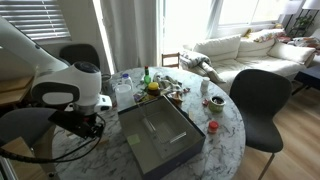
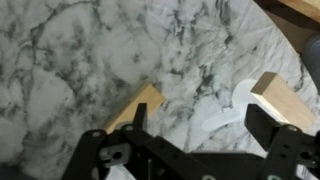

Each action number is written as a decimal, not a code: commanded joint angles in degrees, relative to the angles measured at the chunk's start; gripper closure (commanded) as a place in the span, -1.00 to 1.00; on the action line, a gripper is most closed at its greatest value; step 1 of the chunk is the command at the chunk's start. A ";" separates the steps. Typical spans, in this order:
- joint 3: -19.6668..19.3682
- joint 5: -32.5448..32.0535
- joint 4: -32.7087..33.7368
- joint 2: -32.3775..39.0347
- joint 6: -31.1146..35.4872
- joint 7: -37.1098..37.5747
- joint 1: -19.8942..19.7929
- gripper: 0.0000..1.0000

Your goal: Put the wooden block on top of the measuring cup

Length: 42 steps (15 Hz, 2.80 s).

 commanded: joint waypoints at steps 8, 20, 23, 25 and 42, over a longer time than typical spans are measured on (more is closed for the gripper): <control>-0.19 1.71 -0.15 4.93 7.96 3.66 -3.19 -1.00; 1.20 1.01 -0.36 7.88 12.88 3.20 -5.30 0.58; 1.14 0.16 -0.43 7.47 12.73 2.87 -5.69 0.87; 1.02 -1.60 -0.44 6.82 12.19 2.70 -5.51 0.85; 3.60 -13.37 -0.83 -9.28 -8.77 -21.00 5.14 0.85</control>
